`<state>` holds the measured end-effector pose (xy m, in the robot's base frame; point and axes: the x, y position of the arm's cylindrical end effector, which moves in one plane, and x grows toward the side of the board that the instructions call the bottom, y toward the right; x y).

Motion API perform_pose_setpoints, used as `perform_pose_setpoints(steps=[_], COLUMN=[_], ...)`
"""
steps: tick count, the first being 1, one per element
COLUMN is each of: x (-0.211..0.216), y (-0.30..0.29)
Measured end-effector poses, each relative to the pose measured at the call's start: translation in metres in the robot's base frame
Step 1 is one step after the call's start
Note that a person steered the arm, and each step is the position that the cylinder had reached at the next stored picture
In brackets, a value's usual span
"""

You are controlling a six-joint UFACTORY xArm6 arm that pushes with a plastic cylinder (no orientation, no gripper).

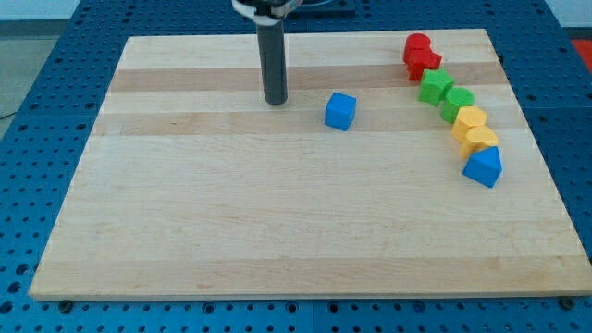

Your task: Move the red blocks at the top of the cube

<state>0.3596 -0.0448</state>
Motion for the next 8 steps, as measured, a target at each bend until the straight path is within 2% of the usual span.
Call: perform_pose_setpoints(steps=[1,2,3,4,5,6,7,8], x=[0.022,0.022,0.022,0.012,-0.062,-0.147,-0.166,-0.166], y=[0.055,0.119,0.128,0.057,0.008,0.036,0.083,0.177])
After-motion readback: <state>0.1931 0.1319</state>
